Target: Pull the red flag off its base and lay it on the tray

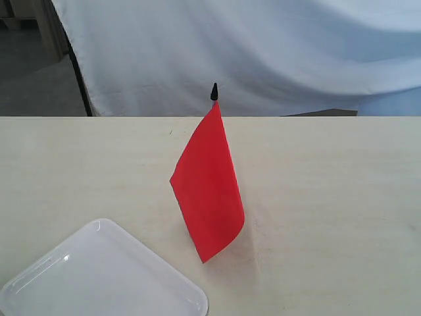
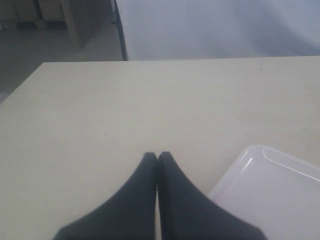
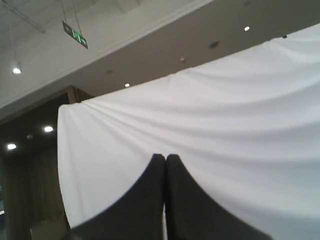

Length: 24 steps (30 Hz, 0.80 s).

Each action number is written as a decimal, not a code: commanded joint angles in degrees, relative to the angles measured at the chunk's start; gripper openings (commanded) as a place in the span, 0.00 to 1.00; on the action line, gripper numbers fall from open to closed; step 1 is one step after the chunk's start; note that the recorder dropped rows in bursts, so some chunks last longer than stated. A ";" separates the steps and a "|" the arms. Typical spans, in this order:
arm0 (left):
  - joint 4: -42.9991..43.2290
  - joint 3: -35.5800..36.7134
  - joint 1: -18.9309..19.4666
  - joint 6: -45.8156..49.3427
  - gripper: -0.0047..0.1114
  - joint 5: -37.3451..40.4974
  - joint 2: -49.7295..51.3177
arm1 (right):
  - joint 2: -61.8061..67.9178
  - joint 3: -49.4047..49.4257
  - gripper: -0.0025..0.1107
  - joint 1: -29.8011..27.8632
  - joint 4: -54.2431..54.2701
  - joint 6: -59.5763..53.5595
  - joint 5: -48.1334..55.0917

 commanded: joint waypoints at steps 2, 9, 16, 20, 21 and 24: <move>0.15 0.09 -0.11 -0.36 0.04 -0.26 -0.19 | 17.47 -4.53 0.02 0.07 -6.18 -2.30 -8.18; 0.15 0.09 -0.11 -0.36 0.04 -0.26 -0.19 | 46.67 -15.00 0.02 0.07 -23.49 -1.81 -20.45; 0.15 0.09 -0.11 -0.36 0.04 -0.26 -0.19 | 72.44 -28.75 0.02 0.07 -33.77 -2.18 -22.15; 0.15 0.09 -0.11 -0.36 0.04 -0.26 -0.19 | 86.19 -38.73 0.02 -0.81 -47.25 -2.94 -21.93; 0.15 0.09 -0.11 -0.36 0.04 -0.26 -0.19 | 88.78 -40.71 0.02 -1.45 -50.65 -2.94 -21.84; 0.15 0.09 -0.11 -0.36 0.04 -0.26 -0.19 | 96.35 -46.54 0.02 -3.96 -58.71 -1.23 -22.15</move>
